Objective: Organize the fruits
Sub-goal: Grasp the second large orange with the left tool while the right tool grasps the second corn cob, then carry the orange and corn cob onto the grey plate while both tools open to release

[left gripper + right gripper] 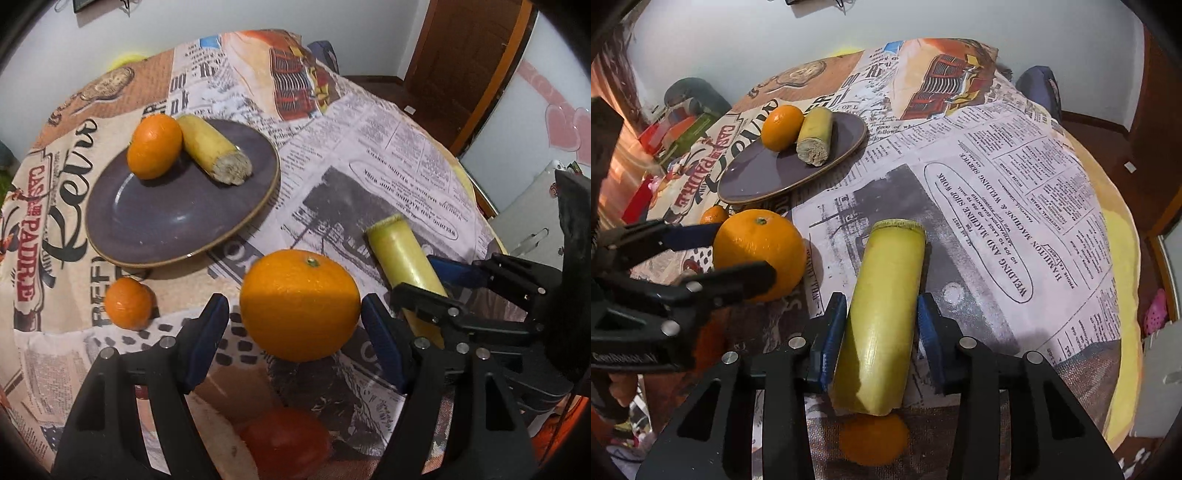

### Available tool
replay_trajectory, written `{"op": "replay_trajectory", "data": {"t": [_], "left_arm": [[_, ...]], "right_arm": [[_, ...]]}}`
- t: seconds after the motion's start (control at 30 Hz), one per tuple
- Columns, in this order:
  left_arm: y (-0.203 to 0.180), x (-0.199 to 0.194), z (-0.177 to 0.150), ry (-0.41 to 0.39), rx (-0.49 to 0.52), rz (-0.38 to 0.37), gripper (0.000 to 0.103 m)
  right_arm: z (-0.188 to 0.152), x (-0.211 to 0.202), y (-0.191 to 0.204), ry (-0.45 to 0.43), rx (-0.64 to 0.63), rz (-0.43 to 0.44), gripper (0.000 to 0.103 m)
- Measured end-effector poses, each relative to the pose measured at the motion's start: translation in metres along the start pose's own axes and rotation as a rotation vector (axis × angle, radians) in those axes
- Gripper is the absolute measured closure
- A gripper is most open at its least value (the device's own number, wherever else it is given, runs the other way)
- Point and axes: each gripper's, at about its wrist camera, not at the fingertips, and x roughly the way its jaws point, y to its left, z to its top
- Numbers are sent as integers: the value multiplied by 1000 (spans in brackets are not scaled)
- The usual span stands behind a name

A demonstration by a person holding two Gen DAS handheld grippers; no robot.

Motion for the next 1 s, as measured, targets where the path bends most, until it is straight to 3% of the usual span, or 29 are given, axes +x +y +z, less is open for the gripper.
{"op": "replay_trajectory", "data": {"t": [0.5, 0.83, 1.0], "left_arm": [[3, -2, -4, -26, -29, -31, 36], [23, -46, -7, -138, -66, -10, 36], [38, -63, -8, -174, -86, 14, 36]], "right_arm": [[2, -4, -4, -23, 31, 39, 67], [15, -31, 14, -98, -11, 20, 71], [18, -24, 27, -63, -77, -21, 72]]}}
